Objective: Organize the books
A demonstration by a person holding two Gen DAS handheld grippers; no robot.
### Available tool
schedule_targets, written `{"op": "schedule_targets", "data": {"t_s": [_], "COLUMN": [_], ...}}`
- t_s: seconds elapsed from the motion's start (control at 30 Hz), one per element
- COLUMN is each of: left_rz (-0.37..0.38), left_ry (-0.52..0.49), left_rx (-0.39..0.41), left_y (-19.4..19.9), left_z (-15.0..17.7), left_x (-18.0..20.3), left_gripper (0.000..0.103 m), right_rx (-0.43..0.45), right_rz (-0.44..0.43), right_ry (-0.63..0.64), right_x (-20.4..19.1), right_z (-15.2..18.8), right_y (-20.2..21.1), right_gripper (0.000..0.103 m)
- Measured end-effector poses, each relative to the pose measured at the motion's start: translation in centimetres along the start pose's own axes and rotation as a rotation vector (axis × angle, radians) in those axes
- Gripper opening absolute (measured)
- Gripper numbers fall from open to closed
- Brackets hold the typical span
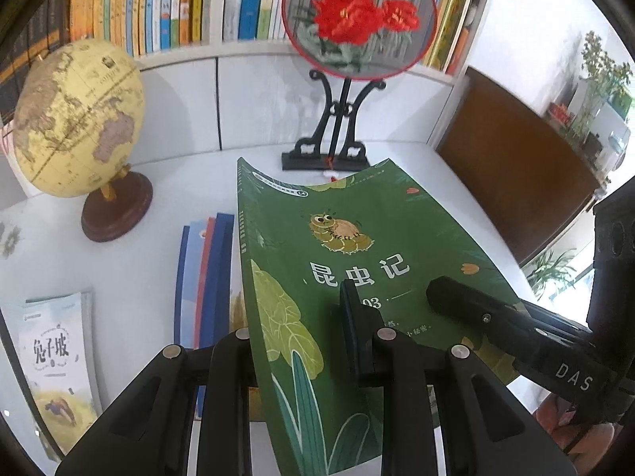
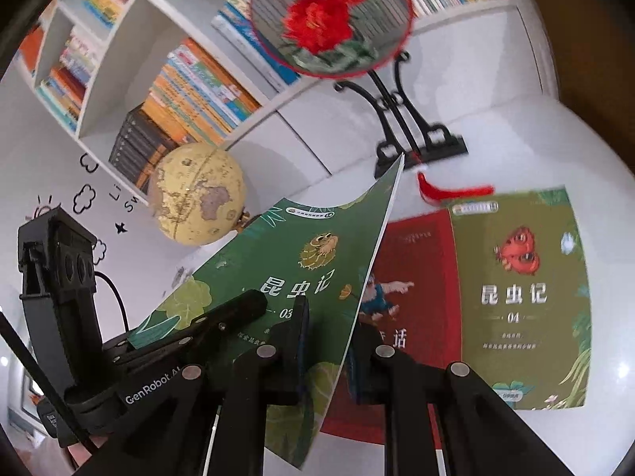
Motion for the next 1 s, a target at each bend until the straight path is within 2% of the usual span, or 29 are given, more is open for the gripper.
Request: {"op": "schedule_targets", "data": {"t_s": [0.37,0.73,1.0], "left_rz": [0.007,-0.078,-0.132], "left_ry": [0.010,-0.022,0.003], "left_rx": [0.116,0.191,0.222], "left_y": [5.1,10.6,13.6], "left_z": [-0.5,-0.3,-0.1], "left_x": [0.3,-1.5,-4.8], "left_gripper": [0.021,0.021,0.021], "right_rx": [0.058,0.094,0.086], "right_rz": [0.010,-0.049,-0.071], "right_ry": [0.072,0.108,0.158], "right_x": [-3.9,-9.5,-14.1], "right_z": [-0.7,-0.9,-0.4], "right_y": [3.9,6.4,5.9], "right_gripper": [0.016,0.016,0.016]}}
Point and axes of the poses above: each gripper's, at about its wrist camera, not at the fingertips, and y roughly against the way its jaws point, x to its right, z to its underside, the point moved 10 cm from there along -y, roughly the way its jaws point, and after that the axes turned 4 degrees about -x, right-handed, at the moved point
